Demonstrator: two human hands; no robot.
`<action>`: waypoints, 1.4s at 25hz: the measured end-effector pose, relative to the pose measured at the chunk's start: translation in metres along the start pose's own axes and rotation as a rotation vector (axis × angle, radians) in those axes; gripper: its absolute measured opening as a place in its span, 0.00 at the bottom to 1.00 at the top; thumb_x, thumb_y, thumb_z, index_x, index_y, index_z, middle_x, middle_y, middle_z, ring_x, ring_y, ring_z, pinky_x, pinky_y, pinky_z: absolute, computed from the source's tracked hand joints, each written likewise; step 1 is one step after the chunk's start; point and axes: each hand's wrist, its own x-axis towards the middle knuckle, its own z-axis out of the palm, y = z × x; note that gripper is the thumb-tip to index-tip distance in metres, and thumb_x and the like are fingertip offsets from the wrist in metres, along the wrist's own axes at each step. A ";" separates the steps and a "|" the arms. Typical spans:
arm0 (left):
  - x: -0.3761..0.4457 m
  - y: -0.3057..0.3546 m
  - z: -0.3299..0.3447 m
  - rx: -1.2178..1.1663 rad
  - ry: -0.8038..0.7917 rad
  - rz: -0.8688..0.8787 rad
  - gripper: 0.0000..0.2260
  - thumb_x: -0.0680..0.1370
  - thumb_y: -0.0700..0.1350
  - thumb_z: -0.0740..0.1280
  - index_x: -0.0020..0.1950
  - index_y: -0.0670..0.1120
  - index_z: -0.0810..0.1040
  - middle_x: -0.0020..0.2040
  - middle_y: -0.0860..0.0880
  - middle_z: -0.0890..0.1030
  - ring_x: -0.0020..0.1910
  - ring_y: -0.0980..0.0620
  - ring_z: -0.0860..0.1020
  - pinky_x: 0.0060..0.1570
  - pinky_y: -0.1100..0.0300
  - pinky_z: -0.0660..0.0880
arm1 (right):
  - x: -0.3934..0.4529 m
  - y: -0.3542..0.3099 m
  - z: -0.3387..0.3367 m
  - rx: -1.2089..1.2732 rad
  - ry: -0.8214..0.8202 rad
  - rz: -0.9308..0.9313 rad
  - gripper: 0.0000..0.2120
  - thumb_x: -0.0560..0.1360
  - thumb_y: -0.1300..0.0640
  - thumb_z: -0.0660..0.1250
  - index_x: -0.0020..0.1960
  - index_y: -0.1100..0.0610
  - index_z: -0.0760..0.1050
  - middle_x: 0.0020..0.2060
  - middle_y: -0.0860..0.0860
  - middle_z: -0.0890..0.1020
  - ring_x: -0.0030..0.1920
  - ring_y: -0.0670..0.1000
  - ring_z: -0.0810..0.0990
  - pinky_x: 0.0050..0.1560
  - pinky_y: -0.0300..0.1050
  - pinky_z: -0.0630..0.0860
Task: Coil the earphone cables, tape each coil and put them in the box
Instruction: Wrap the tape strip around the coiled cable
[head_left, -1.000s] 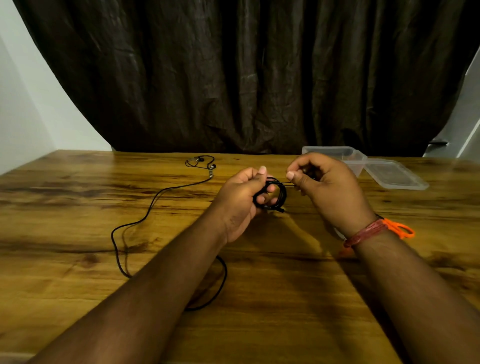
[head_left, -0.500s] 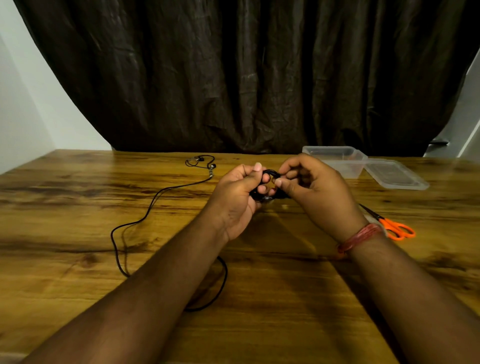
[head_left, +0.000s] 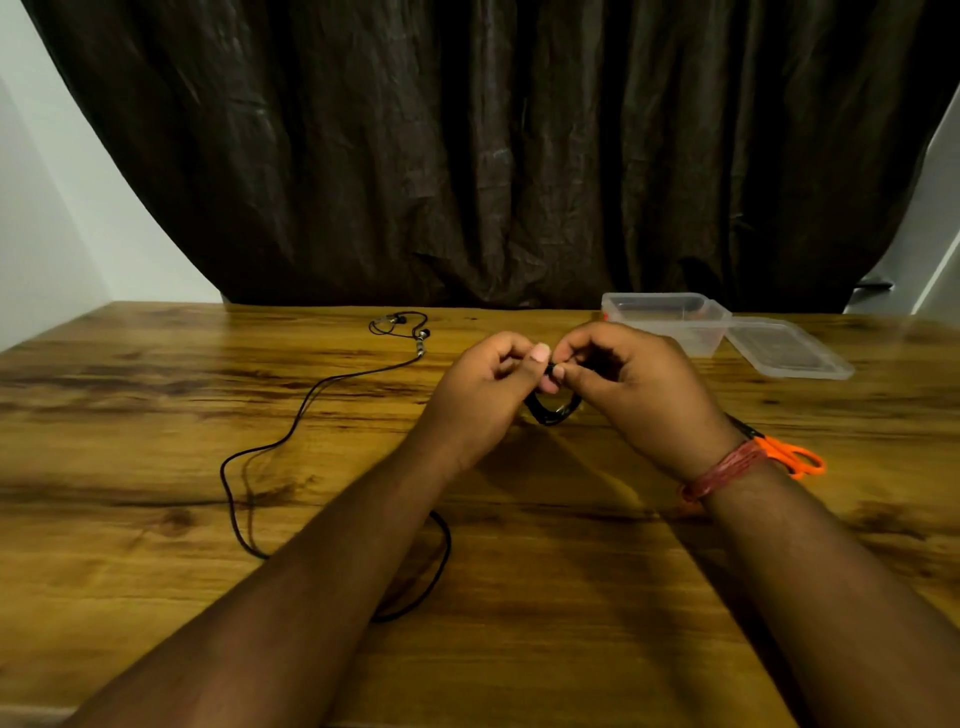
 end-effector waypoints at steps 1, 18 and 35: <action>0.001 0.000 0.000 -0.014 -0.011 -0.002 0.05 0.81 0.45 0.64 0.48 0.47 0.78 0.39 0.52 0.85 0.44 0.49 0.83 0.49 0.53 0.78 | 0.000 0.000 0.000 -0.010 0.005 -0.005 0.06 0.74 0.58 0.71 0.46 0.48 0.80 0.38 0.44 0.82 0.40 0.41 0.80 0.41 0.39 0.77; 0.000 0.008 -0.007 -0.655 -0.114 -0.264 0.03 0.81 0.39 0.61 0.50 0.43 0.75 0.39 0.44 0.81 0.39 0.49 0.82 0.48 0.52 0.79 | -0.001 -0.001 0.001 0.073 0.058 -0.007 0.03 0.74 0.58 0.71 0.47 0.51 0.78 0.39 0.46 0.80 0.42 0.45 0.79 0.43 0.47 0.77; -0.001 0.011 -0.002 -0.709 -0.144 -0.287 0.09 0.83 0.37 0.56 0.49 0.40 0.74 0.33 0.48 0.72 0.32 0.54 0.71 0.33 0.64 0.74 | 0.003 0.011 0.008 0.178 -0.005 0.097 0.06 0.72 0.57 0.72 0.43 0.47 0.78 0.37 0.46 0.79 0.40 0.48 0.79 0.45 0.54 0.79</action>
